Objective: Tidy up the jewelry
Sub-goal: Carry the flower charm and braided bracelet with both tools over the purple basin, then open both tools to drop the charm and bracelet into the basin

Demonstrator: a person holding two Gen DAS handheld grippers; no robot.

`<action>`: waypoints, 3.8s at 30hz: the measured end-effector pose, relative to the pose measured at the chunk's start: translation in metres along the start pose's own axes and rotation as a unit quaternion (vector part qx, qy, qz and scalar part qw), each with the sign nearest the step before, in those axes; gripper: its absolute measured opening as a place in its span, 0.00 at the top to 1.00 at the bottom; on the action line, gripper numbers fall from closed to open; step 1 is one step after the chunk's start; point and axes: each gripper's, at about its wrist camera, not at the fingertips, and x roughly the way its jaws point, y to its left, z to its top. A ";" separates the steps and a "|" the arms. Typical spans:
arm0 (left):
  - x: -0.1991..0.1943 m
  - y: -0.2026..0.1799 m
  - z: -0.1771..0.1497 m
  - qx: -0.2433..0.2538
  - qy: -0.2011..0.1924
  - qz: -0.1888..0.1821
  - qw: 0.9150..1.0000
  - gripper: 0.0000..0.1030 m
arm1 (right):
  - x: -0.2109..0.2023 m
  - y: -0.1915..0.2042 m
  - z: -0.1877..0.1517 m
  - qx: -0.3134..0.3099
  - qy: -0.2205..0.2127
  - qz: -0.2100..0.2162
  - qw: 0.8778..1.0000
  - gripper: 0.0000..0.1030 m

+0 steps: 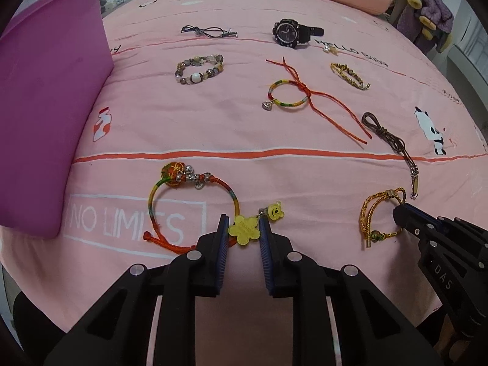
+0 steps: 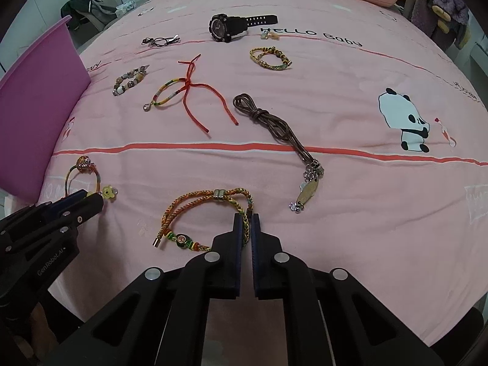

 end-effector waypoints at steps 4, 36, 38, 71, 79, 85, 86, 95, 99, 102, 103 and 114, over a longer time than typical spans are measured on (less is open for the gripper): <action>-0.020 0.009 0.004 -0.016 -0.017 -0.012 1.000 0.81 | -0.009 0.000 -0.001 0.002 -0.006 0.009 1.000 0.95; -0.201 0.109 0.047 -0.079 -0.178 -0.008 0.981 0.81 | -0.167 0.128 0.086 -0.094 -0.173 0.138 0.971 0.95; -0.210 0.123 0.051 -0.085 -0.182 0.005 0.980 0.81 | -0.174 0.147 0.098 -0.103 -0.183 0.157 0.965 0.95; -0.149 0.319 0.069 -0.242 -0.077 0.107 0.961 0.80 | -0.101 0.363 0.154 -0.227 -0.080 0.185 0.953 0.94; -0.157 0.314 0.069 -0.244 -0.092 0.131 0.956 0.25 | -0.108 0.362 0.155 -0.234 -0.105 0.159 0.953 0.68; -0.167 0.313 0.068 -0.249 -0.097 0.142 0.953 0.17 | -0.116 0.350 0.156 -0.224 -0.118 0.159 0.954 0.61; -0.167 0.314 0.068 -0.251 -0.096 0.141 0.953 0.17 | -0.117 0.347 0.156 -0.222 -0.118 0.161 0.954 0.61; -0.175 0.301 0.068 -0.247 -0.098 0.138 0.954 0.16 | -0.126 0.329 0.154 -0.203 -0.122 0.176 0.955 0.59; -0.178 0.294 0.069 -0.245 -0.101 0.138 0.954 0.16 | -0.130 0.317 0.151 -0.197 -0.130 0.180 0.955 0.57; -0.180 0.289 0.072 -0.242 -0.103 0.137 0.955 0.16 | -0.131 0.306 0.151 -0.188 -0.126 0.185 0.956 0.56; -0.180 0.286 0.073 -0.239 -0.104 0.138 0.956 0.16 | -0.131 0.301 0.151 -0.185 -0.126 0.185 0.957 0.56; -0.189 0.260 0.090 -0.226 -0.117 0.117 0.960 0.16 | -0.148 0.235 0.155 -0.147 -0.146 0.150 0.967 0.54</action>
